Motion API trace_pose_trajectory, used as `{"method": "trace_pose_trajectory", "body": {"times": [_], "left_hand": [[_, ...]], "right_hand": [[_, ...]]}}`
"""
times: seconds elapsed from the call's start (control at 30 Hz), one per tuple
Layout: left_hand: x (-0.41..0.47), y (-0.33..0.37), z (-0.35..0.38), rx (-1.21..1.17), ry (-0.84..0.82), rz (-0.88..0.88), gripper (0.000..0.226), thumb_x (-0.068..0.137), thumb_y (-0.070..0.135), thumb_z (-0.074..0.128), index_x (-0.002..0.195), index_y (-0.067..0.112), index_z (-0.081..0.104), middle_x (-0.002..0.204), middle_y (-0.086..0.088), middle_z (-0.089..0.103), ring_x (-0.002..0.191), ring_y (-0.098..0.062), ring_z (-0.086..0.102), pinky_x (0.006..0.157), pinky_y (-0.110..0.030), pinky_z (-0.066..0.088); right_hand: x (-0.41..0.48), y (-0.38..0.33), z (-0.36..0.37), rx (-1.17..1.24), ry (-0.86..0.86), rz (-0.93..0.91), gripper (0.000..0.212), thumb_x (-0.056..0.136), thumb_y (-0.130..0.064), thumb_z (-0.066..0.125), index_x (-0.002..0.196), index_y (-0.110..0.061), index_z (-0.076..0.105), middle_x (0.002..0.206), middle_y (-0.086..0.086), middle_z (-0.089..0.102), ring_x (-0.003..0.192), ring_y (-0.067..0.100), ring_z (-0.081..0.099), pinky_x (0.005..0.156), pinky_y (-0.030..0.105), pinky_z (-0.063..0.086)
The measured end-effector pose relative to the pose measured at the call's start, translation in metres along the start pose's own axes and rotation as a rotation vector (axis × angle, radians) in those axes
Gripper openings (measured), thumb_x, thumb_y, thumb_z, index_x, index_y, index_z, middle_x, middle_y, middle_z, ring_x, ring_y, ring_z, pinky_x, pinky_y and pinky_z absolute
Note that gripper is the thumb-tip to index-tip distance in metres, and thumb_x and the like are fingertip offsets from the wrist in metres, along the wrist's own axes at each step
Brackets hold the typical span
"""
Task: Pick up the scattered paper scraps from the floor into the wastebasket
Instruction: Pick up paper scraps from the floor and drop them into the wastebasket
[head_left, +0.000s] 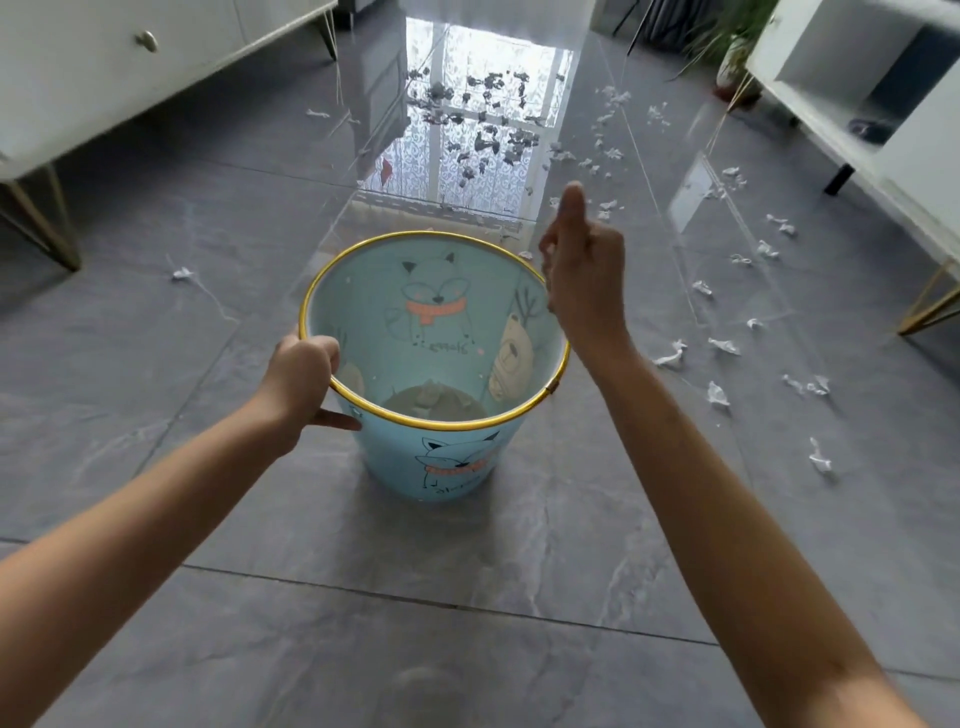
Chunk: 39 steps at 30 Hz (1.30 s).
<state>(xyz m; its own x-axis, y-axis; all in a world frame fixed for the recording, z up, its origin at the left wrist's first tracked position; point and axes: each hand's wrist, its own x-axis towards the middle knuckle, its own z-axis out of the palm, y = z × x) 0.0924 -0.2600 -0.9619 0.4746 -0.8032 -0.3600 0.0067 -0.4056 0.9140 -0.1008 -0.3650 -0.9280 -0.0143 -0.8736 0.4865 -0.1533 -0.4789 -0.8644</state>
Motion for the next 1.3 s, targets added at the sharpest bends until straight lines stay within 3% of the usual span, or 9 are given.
{"method": "trace_pose_trajectory", "body": {"times": [0.17, 0.3, 0.37, 0.5, 0.7, 0.8, 0.97, 1.07, 1.3], "left_hand": [[-0.006, 0.001, -0.004, 0.028, -0.029, -0.043, 0.018, 0.083, -0.005, 0.031, 0.072, 0.008, 0.034, 0.079, -0.005, 0.031, 0.067, -0.02, 0.035, 0.041, -0.043, 0.055], [-0.008, 0.01, -0.002, 0.06, -0.025, -0.086, 0.022, 0.082, -0.006, 0.032, 0.068, 0.01, 0.035, 0.081, -0.006, 0.032, 0.068, -0.019, 0.035, 0.05, -0.048, 0.056], [-0.008, 0.015, 0.001, 0.072, -0.01, -0.117, 0.02, 0.082, -0.006, 0.033, 0.072, 0.01, 0.038, 0.084, -0.006, 0.034, 0.071, -0.021, 0.038, 0.051, -0.05, 0.056], [-0.007, 0.022, 0.0, 0.174, 0.008, -0.165, 0.018, 0.083, -0.002, 0.037, 0.073, 0.011, 0.04, 0.081, -0.005, 0.035, 0.07, -0.018, 0.038, 0.06, -0.05, 0.058], [0.0, 0.026, -0.003, 0.326, -0.029, -0.255, 0.01, 0.087, 0.007, 0.04, 0.08, 0.01, 0.044, 0.077, -0.005, 0.04, 0.075, -0.018, 0.047, 0.073, -0.048, 0.056], [-0.004, 0.024, -0.006, 0.285, -0.056, -0.314, 0.009, 0.09, 0.009, 0.039, 0.094, 0.007, 0.046, 0.082, -0.006, 0.041, 0.078, -0.023, 0.05, 0.066, -0.047, 0.057], [-0.011, 0.049, 0.004, 0.144, -0.105, -0.303, 0.016, 0.089, -0.003, 0.03, 0.102, 0.002, 0.038, 0.085, -0.016, 0.039, 0.059, -0.033, 0.051, 0.031, -0.039, 0.051], [-0.012, 0.073, 0.017, 0.149, -0.176, -0.167, 0.02, 0.088, -0.007, 0.031, 0.083, 0.008, 0.043, 0.075, -0.012, 0.04, 0.054, -0.034, 0.05, 0.03, -0.039, 0.047], [0.002, 0.086, 0.044, 0.105, -0.366, -0.041, 0.027, 0.083, -0.007, 0.033, 0.094, 0.011, 0.05, 0.075, -0.014, 0.052, 0.061, -0.032, 0.053, 0.036, -0.041, 0.051]], "right_hand": [[-0.004, 0.014, 0.013, -0.301, -0.336, -0.031, 0.058, 0.097, -0.034, 0.041, 0.055, 0.005, 0.049, 0.047, 0.018, 0.05, 0.044, 0.032, 0.046, 0.046, 0.035, 0.037], [-0.001, 0.023, 0.011, -0.599, -0.524, -0.013, 0.053, 0.098, -0.038, 0.038, 0.062, -0.008, 0.064, 0.07, 0.007, 0.065, 0.067, 0.024, 0.061, 0.068, 0.038, 0.05], [0.002, 0.024, 0.011, -0.541, -0.543, 0.043, 0.044, 0.097, -0.038, 0.039, 0.072, -0.017, 0.069, 0.08, 0.001, 0.069, 0.074, 0.017, 0.065, 0.073, 0.038, 0.052], [0.003, 0.026, 0.009, -0.45, -0.564, 0.125, 0.017, 0.092, -0.022, 0.05, 0.103, -0.023, 0.064, 0.071, -0.006, 0.071, 0.069, 0.007, 0.068, 0.074, 0.035, 0.056], [0.007, 0.027, 0.009, -0.533, -0.53, 0.083, 0.007, 0.085, -0.018, 0.061, 0.088, -0.019, 0.067, 0.073, -0.003, 0.072, 0.073, 0.011, 0.067, 0.07, 0.033, 0.054], [0.004, 0.022, 0.011, -0.587, -0.524, 0.078, 0.009, 0.085, -0.016, 0.058, 0.088, -0.016, 0.067, 0.079, 0.001, 0.072, 0.076, 0.016, 0.067, 0.068, 0.032, 0.053], [-0.003, 0.015, 0.005, -0.657, -0.557, 0.091, 0.012, 0.086, -0.019, 0.055, 0.091, -0.015, 0.065, 0.079, 0.008, 0.071, 0.078, 0.03, 0.066, 0.068, 0.037, 0.052], [-0.009, 0.009, -0.019, -0.71, -0.421, -0.015, 0.013, 0.086, -0.02, 0.054, 0.093, -0.016, 0.065, 0.081, 0.005, 0.072, 0.075, 0.027, 0.066, 0.066, 0.036, 0.052], [-0.012, -0.009, -0.076, -0.641, 0.28, -0.101, 0.026, 0.086, -0.021, 0.038, 0.101, -0.009, 0.056, 0.099, 0.002, 0.059, 0.095, 0.012, 0.048, 0.085, 0.023, 0.035]]}}
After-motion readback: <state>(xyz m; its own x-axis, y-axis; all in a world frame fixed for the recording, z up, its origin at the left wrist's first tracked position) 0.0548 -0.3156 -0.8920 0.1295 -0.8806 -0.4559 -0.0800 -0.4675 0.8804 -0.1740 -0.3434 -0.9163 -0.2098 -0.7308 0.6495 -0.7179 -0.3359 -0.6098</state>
